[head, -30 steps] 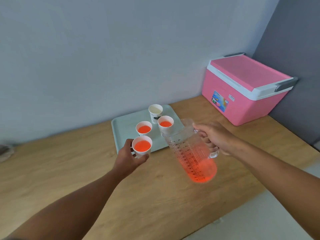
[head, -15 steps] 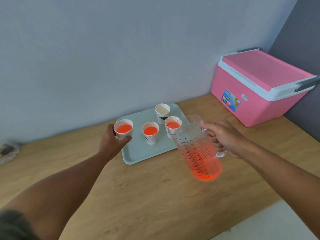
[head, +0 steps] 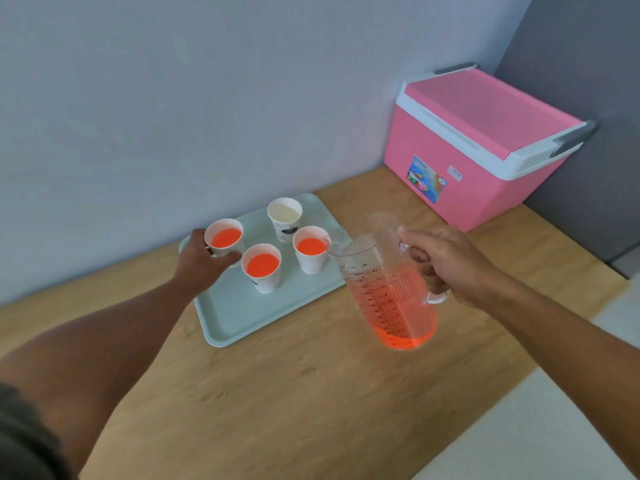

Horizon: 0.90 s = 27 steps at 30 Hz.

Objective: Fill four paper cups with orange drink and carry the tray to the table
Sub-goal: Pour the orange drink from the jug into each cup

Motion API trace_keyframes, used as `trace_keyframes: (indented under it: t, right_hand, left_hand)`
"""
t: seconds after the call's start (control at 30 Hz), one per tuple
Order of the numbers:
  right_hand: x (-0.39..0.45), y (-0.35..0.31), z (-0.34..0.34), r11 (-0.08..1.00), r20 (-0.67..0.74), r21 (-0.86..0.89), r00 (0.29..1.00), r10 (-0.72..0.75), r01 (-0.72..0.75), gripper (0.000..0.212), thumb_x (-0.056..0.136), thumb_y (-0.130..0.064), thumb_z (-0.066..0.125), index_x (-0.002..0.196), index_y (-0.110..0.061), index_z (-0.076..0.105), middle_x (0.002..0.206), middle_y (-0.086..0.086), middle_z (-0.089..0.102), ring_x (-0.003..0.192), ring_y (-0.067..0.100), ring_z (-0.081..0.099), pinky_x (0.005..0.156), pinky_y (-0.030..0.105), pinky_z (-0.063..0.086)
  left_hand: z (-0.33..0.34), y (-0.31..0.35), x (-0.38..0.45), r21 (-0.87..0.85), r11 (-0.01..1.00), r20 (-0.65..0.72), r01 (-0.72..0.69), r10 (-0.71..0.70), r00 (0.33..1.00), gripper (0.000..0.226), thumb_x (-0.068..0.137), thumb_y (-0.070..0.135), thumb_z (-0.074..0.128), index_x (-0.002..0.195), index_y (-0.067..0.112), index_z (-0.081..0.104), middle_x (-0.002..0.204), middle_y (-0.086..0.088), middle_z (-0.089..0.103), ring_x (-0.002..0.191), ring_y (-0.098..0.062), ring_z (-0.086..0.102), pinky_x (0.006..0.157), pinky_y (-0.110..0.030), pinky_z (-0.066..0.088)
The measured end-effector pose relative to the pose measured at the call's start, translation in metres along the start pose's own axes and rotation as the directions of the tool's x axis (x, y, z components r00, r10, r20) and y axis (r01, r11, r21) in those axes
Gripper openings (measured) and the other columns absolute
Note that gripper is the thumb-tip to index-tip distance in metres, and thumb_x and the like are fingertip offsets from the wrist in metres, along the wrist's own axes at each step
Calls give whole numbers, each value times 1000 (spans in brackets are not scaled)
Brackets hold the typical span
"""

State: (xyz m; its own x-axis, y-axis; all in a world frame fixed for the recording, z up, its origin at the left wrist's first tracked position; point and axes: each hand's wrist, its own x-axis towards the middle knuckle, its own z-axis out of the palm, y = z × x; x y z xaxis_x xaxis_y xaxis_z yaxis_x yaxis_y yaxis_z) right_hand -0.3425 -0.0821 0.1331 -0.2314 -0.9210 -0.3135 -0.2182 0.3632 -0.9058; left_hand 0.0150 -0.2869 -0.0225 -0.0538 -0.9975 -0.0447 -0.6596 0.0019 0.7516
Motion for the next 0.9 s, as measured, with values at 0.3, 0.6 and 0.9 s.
trace_keyframes:
  t: [0.3, 0.6, 0.9]
  right_hand:
    - [10, 2, 4, 999, -29, 48, 999, 22, -21, 57, 106, -32, 56, 56, -22, 30, 49, -5, 20, 41, 13, 14, 44, 18, 17]
    - [17, 4, 10, 998, -13, 57, 1000, 24, -24, 58, 105, -32, 57, 54, -23, 31, 49, -5, 21, 41, 13, 16, 45, 20, 16]
    - [21, 3, 3, 999, -9, 29, 1000, 29, -29, 62, 103, -35, 60, 48, -27, 33, 47, -7, 24, 40, 13, 17, 45, 22, 16]
  left_hand:
    - [14, 18, 13, -53, 997, 93, -52, 57, 994, 65, 70, 39, 90, 117, 21, 49, 111, 3, 65, 97, -18, 64, 80, -31, 46]
    - [17, 26, 13, -64, 996, 128, -59, 67, 989, 70, 72, 31, 90, 126, 13, 50, 114, 3, 63, 100, -15, 63, 83, -29, 46]
    - [-25, 24, 44, 3, 999, 174, -39, 38, 984, 58, 75, 5, 76, 128, 12, 52, 121, -8, 65, 115, -28, 62, 99, -51, 52]
